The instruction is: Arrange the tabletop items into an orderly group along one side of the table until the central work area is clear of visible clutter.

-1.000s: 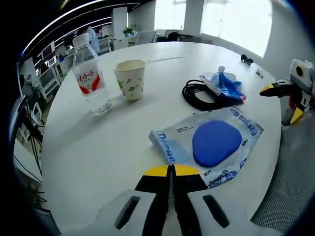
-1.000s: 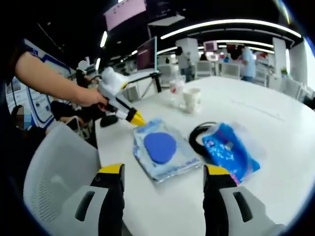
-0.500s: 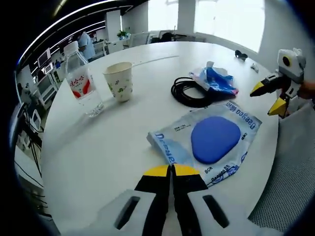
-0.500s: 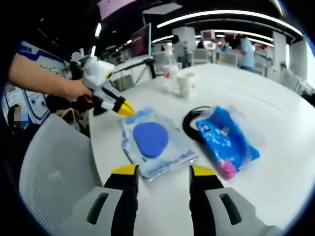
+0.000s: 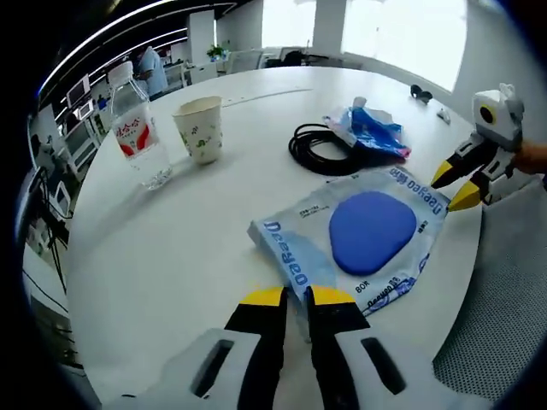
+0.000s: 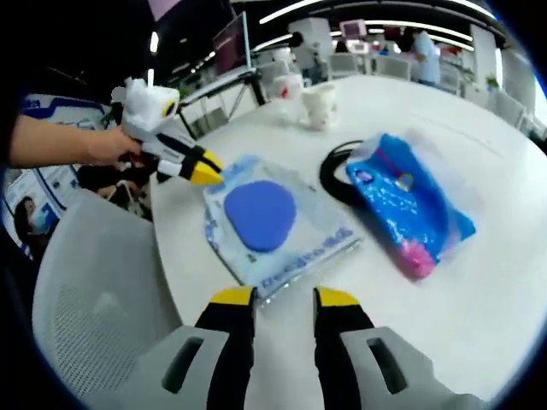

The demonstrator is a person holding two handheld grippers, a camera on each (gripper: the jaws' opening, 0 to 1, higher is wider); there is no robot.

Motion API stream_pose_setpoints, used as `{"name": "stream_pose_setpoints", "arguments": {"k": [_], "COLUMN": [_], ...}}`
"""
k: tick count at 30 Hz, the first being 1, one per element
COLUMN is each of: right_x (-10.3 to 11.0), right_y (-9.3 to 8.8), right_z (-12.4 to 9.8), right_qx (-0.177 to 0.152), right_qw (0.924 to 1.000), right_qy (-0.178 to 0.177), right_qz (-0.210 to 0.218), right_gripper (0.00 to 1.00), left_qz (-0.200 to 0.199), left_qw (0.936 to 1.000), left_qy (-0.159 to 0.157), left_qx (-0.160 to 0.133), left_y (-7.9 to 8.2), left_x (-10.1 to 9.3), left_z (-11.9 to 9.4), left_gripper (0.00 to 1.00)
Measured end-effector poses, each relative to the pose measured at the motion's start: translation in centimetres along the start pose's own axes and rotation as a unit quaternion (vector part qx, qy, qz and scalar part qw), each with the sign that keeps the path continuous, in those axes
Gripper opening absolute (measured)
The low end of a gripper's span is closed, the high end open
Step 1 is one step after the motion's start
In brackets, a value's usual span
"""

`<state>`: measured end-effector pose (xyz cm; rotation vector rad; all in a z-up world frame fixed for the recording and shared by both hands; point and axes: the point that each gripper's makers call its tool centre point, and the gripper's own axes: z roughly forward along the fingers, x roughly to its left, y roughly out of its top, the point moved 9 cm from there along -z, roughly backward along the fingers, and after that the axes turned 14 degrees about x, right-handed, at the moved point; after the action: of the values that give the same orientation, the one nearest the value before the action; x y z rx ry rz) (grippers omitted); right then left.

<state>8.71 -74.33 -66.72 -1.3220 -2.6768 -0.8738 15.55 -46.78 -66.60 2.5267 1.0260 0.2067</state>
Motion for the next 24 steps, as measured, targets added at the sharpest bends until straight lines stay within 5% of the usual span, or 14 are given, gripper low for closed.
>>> {"name": "stream_pose_setpoints", "arguments": {"k": [8, 24], "right_x": [-0.04, -0.43], "right_y": [-0.02, 0.40], "right_z": [0.19, -0.15], "right_qx": [0.002, 0.002], "right_qw": [0.9999, 0.9997], "right_qy": [0.012, 0.007], "right_qz": [0.001, -0.024], "right_gripper": [0.09, 0.00], "left_qz": [-0.037, 0.007], "left_qw": [0.9991, 0.9986], "left_qy": [-0.010, -0.006], "left_qx": [0.016, 0.051], "left_y": [0.02, 0.55], "left_x": [-0.05, -0.58], "left_z": [0.11, -0.39], "left_gripper": [0.05, 0.00]}}
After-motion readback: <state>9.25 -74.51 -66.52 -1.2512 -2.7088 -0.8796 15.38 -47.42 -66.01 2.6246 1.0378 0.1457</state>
